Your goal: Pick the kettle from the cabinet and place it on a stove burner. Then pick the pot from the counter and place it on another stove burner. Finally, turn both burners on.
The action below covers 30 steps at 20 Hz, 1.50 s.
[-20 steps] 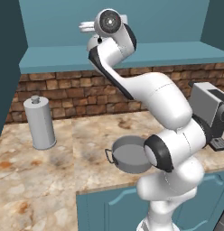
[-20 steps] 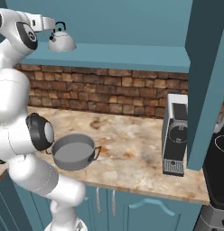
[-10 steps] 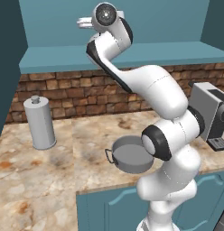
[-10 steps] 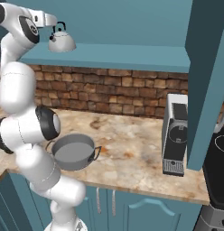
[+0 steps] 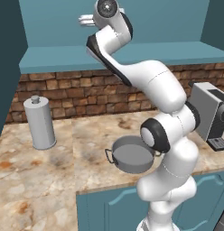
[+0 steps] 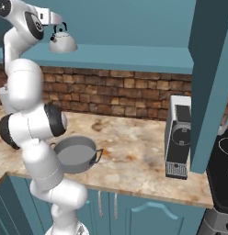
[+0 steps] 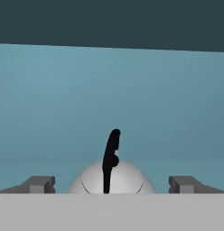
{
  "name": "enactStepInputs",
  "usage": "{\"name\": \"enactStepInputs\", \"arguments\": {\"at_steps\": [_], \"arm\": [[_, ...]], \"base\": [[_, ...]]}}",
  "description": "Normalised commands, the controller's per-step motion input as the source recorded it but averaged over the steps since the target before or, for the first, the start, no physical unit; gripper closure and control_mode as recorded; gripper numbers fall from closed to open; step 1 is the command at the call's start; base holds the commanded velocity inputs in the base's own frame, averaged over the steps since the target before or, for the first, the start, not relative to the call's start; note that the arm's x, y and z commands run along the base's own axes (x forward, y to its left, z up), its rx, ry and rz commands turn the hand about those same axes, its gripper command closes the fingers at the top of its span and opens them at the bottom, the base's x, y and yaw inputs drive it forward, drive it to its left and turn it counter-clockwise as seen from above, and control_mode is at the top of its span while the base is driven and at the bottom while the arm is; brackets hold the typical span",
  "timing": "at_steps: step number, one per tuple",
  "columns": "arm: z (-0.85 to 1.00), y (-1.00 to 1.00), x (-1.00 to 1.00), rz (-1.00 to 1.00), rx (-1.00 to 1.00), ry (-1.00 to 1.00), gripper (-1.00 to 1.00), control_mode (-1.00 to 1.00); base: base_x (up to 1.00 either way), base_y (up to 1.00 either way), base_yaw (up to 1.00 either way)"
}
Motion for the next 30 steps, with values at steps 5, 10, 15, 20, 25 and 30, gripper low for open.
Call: {"name": "enactStepInputs", "arguments": {"at_steps": [5, 10, 15, 20, 25, 30], "arm": [[0.04, -0.03, 0.24, 0.0, 0.01, 0.04, -1.0, -1.0], [0.03, 0.02, 0.26, -0.02, 0.0, 0.02, -1.0, -1.0], [0.0, 0.0, 0.13, -0.02, 0.0, 0.0, -1.0, -1.0], [-0.05, 0.0, 0.02, -0.01, 0.0, 0.0, -1.0, -1.0], [-0.12, 0.0, 0.0, 0.0, 0.0, 0.0, -1.0, -1.0], [-0.08, 0.0, 0.08, 0.0, 0.0, 0.0, -1.0, -1.0]], "base": [[0.0, 0.0, 0.0], [0.0, 0.0, 0.0], [0.0, 0.0, 0.0], [0.0, 0.0, 0.0], [0.0, 0.0, 0.0], [0.0, 0.0, 0.0]]}}
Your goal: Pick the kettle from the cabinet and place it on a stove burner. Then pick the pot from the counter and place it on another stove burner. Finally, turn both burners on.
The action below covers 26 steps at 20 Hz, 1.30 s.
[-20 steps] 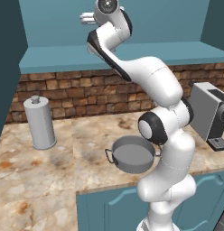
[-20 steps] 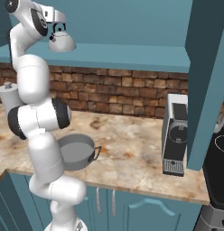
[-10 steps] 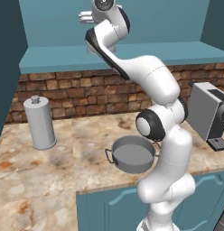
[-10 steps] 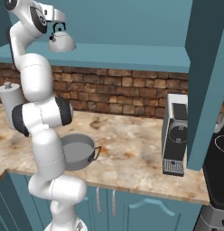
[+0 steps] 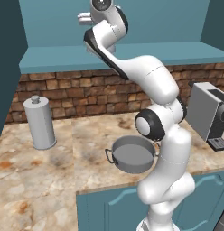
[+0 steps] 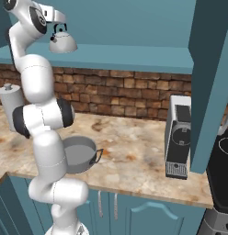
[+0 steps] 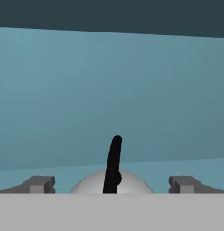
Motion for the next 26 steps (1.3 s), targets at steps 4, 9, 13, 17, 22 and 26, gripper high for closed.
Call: {"name": "enactStepInputs", "arguments": {"at_steps": [4, 9, 13, 17, 22, 26], "arm": [[-0.07, 0.0, 0.15, 0.0, 0.0, 0.0, -1.0, -1.0], [-0.15, 0.0, 0.14, 0.0, 0.0, 0.0, -1.0, -1.0], [-0.18, 0.0, 0.08, 0.0, 0.0, 0.0, -1.0, -1.0], [-0.11, 0.0, 0.13, 0.0, 0.0, 0.0, -1.0, -1.0], [-0.11, 0.0, 0.15, 0.0, 0.0, 0.0, -1.0, -1.0], [-0.17, 0.0, 0.1, 0.0, 0.0, 0.0, 1.0, -1.0]], "base": [[0.0, 0.0, 0.0], [0.0, 0.0, 0.0], [0.0, 0.0, 0.0], [0.0, 0.0, 0.0], [0.0, 0.0, 0.0], [0.0, 0.0, 0.0]]}}
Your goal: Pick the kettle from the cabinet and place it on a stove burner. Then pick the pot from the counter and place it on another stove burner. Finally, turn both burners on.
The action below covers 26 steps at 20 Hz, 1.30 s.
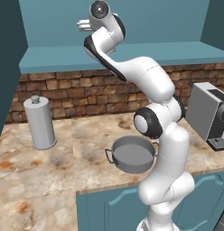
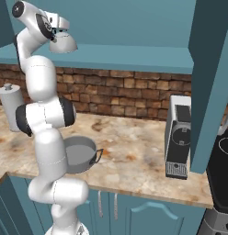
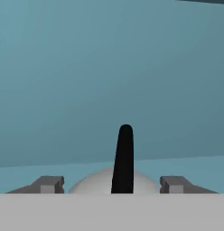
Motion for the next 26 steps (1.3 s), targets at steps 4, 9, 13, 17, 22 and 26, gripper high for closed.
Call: {"name": "enactStepInputs", "arguments": {"at_steps": [4, 9, 13, 17, 22, 26], "arm": [[-0.22, 0.0, 0.0, 0.0, 0.0, 0.0, 1.0, -1.0], [-0.21, 0.0, 0.0, 0.0, 0.0, 0.0, 1.0, -1.0], [-0.18, 0.0, 0.0, 0.0, 0.0, 0.0, 1.0, -1.0], [-0.18, 0.0, 0.0, 0.0, 0.0, 0.0, 1.0, -1.0], [-0.07, 0.01, 0.0, 0.0, 0.0, 0.0, 1.0, -1.0], [-0.01, 0.01, -0.25, 0.0, 0.0, -0.03, 1.0, -1.0]], "base": [[0.0, 0.0, 0.0], [0.0, 0.0, 0.0], [0.0, 0.0, 0.0], [0.0, 0.0, 0.0], [0.0, 0.0, 0.0], [0.0, 0.0, 0.0]]}}
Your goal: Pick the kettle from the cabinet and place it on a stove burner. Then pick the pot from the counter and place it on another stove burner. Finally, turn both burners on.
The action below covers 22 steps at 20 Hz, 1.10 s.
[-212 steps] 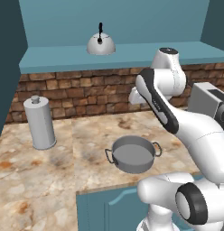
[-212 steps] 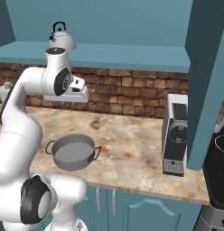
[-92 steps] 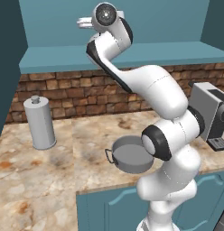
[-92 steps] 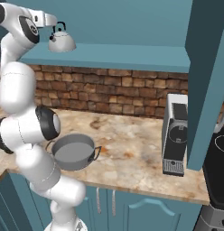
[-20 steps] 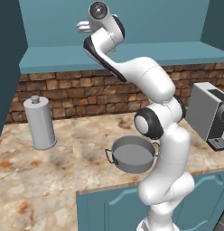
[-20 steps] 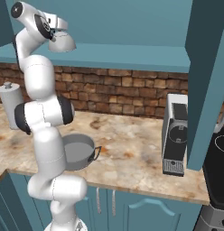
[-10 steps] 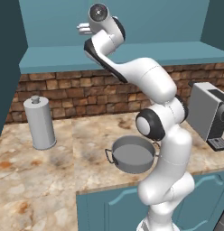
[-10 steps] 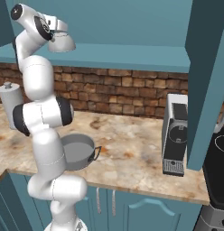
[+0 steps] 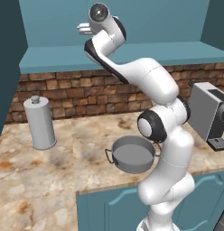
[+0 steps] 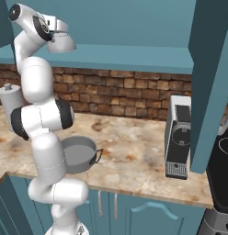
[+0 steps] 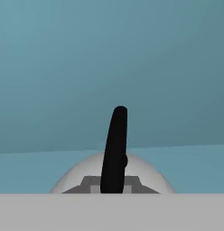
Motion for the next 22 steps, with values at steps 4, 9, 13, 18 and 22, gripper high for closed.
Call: {"name": "enactStepInputs", "arguments": {"at_steps": [4, 9, 13, 18, 22], "arm": [[-0.1, 0.0, -0.52, -0.02, 0.0, -0.02, 1.0, -1.0], [-0.02, 0.0, -0.46, -0.02, 0.0, -0.01, 1.0, -1.0], [0.0, -0.09, -0.5, 0.0, 0.0, -0.06, 1.0, -1.0], [0.0, -0.23, -0.6, -0.01, 0.0, -0.08, 1.0, -1.0], [0.0, -0.26, -0.66, -0.01, 0.0, -0.07, 1.0, -1.0]], "base": [[0.0, 0.0, 0.0], [0.0, 0.0, 0.0], [0.0, 0.0, 0.0], [0.0, 0.0, 0.0], [0.0, 0.0, 0.0]]}}
